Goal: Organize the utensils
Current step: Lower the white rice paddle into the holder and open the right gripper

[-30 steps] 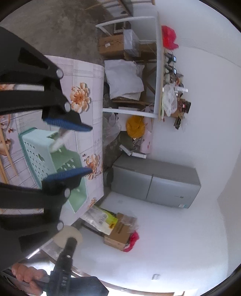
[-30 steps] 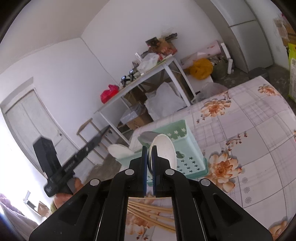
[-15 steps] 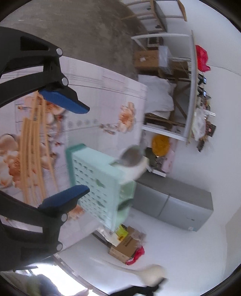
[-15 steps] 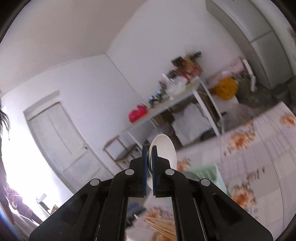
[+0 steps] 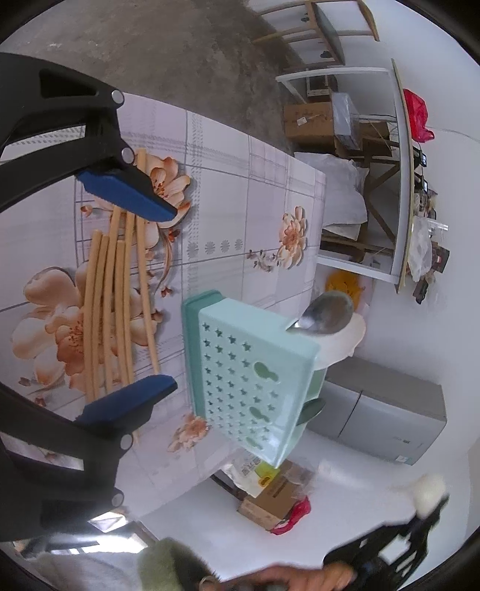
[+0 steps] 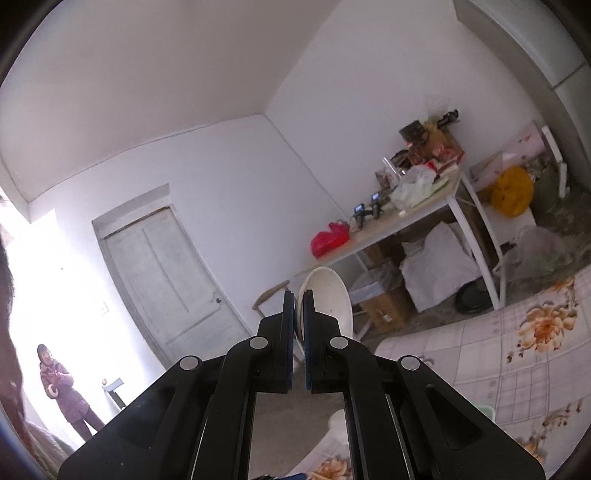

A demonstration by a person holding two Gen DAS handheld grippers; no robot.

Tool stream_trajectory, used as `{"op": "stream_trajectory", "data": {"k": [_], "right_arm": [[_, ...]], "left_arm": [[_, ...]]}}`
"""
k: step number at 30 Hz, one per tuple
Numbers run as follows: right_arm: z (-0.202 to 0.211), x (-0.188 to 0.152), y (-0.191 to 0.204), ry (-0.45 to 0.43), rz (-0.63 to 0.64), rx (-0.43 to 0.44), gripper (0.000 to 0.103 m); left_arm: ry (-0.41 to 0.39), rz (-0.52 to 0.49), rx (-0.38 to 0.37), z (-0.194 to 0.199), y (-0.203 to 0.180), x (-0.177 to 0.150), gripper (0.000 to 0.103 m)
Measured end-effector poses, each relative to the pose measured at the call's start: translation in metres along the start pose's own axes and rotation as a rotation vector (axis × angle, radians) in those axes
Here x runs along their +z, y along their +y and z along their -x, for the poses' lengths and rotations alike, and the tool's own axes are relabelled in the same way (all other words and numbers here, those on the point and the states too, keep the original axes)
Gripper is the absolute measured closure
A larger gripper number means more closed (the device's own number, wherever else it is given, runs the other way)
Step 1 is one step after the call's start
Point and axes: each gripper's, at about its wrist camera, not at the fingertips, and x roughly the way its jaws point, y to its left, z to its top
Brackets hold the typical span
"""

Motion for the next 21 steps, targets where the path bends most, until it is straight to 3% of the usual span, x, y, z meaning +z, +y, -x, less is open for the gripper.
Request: {"op": "stream_trajectory", "data": {"k": [7,13,15,18,21], "right_arm": [[-0.024,-0.030,-0.042,0.103,-0.030,-0.059,0.100],[-0.025,-0.061,-0.070,0.212,-0.050,-0.198,0.095],[-0.018,-0.064,-0.069,0.217,-0.042,-0.221,0.091],[-0.001,-0.065,-0.062,0.198,-0.013,-0.266,0.070],[0.016,-0.062,-0.057,0.157,0.006,-0.293,0.063]], "left_arm": [[0.026,-0.015,0.008,-0.003,-0.002,-0.011,0.018],[0.036,-0.024,0.012,-0.004,-0.003,-0.014,0.016],[0.038,-0.028,0.014,-0.003,-0.003,-0.015,0.015],[0.048,-0.029,0.014,-0.005,-0.003,-0.016,0.014],[0.061,-0.032,0.010,-0.008,-0.005,-0.017,0.014]]}}
